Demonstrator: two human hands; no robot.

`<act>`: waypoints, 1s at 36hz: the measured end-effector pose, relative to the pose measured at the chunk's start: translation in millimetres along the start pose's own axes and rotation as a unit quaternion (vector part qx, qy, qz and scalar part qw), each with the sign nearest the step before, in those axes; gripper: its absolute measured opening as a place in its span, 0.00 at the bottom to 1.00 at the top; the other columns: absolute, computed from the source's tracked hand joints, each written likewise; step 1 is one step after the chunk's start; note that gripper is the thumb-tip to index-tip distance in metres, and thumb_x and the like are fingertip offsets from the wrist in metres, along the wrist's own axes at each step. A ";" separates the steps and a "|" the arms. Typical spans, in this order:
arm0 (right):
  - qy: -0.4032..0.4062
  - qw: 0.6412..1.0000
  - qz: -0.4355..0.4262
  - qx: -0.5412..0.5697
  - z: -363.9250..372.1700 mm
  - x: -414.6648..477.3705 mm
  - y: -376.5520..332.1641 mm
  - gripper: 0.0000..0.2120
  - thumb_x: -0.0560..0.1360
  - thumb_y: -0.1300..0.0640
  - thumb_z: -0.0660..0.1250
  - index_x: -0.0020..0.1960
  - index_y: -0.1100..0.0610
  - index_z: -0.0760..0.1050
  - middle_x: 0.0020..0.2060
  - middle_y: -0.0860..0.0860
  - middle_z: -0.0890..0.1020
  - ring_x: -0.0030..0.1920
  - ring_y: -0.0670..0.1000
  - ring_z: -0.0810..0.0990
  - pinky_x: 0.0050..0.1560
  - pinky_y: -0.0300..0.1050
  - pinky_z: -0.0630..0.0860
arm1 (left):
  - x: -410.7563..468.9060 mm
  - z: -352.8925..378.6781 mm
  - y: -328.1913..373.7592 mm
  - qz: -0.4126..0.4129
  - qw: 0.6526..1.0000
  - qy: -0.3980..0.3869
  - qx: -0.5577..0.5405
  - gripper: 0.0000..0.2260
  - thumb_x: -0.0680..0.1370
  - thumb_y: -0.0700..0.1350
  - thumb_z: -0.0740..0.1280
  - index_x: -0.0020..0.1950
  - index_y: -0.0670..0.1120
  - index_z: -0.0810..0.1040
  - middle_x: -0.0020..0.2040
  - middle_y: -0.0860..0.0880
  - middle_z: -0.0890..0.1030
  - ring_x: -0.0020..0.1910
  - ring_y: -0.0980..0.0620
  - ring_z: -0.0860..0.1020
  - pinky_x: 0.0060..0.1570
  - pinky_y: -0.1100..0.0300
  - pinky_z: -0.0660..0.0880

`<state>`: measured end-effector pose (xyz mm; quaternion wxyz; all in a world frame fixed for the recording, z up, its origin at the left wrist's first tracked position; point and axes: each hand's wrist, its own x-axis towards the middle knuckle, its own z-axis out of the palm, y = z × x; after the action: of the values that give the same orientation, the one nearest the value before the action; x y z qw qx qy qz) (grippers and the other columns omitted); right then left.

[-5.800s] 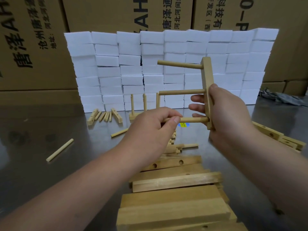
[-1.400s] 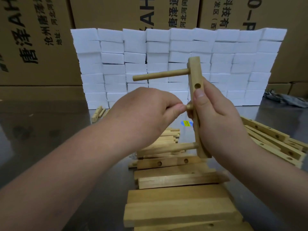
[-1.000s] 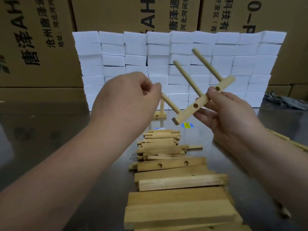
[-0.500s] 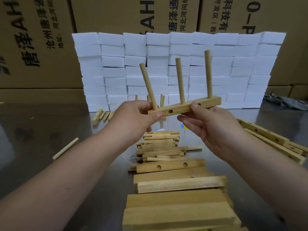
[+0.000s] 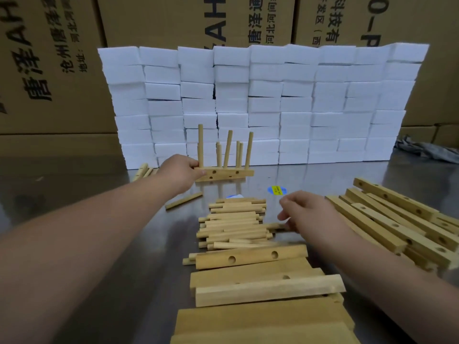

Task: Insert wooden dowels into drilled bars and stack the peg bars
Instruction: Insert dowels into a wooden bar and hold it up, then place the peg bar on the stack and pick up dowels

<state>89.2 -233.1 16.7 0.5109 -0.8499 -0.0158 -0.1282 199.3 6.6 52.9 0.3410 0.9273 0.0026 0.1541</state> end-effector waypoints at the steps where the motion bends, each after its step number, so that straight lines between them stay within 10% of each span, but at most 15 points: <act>1: -0.019 1.000 -0.006 -0.022 1.6 -1.5 0.7 0.08 0.77 0.52 0.60 0.42 0.46 0.76 0.35 0.44 0.82 0.36 0.41 0.80 0.34 0.37 0.70 | 5.9 5.4 -2.3 -0.007 1.000 -0.004 0.002 0.13 0.75 0.51 0.68 0.57 0.46 0.80 0.44 0.51 0.78 0.39 0.50 0.74 0.40 0.59 0.71; 4: -0.040 0.998 -0.021 -0.041 2.5 -2.0 0.9 0.09 0.77 0.52 0.60 0.41 0.45 0.76 0.35 0.43 0.82 0.36 0.40 0.80 0.35 0.37 0.71 | 20.1 18.7 -6.5 -0.016 0.999 -0.025 0.015 0.15 0.76 0.50 0.67 0.60 0.47 0.79 0.58 0.47 0.79 0.46 0.47 0.76 0.43 0.60 0.69; 12: -0.043 0.998 -0.040 -0.001 -0.1 -0.8 -7.7 0.10 0.77 0.55 0.60 0.40 0.48 0.77 0.34 0.41 0.82 0.30 0.39 0.78 0.36 0.38 0.74 | 41.6 27.9 -19.5 -0.036 0.986 -0.081 0.138 0.09 0.76 0.50 0.65 0.46 0.46 0.81 0.32 0.48 0.79 0.30 0.50 0.76 0.30 0.62 0.69; 21: -0.069 0.996 -0.054 -0.014 -2.6 -3.2 -18.2 0.09 0.77 0.51 0.60 0.40 0.47 0.77 0.35 0.39 0.82 0.31 0.39 0.78 0.27 0.29 0.72 | 55.2 37.4 -22.0 -0.051 0.977 -0.014 0.207 0.09 0.75 0.45 0.64 0.37 0.43 0.74 0.35 0.46 0.76 0.33 0.49 0.73 0.27 0.61 0.65; 36: -0.106 0.993 -0.035 -0.045 -3.2 -7.7 -27.8 0.08 0.76 0.51 0.61 0.41 0.46 0.77 0.37 0.41 0.82 0.36 0.40 0.78 0.36 0.35 0.73 | 53.8 48.2 -14.4 -0.045 0.979 -0.057 0.193 0.09 0.76 0.45 0.64 0.48 0.41 0.79 0.47 0.44 0.80 0.42 0.46 0.76 0.40 0.57 0.72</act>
<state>76.7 -221.8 40.3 0.4631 -0.8796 -0.0934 -0.0560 265.9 -6.9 24.4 0.1623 0.9818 0.0547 0.0815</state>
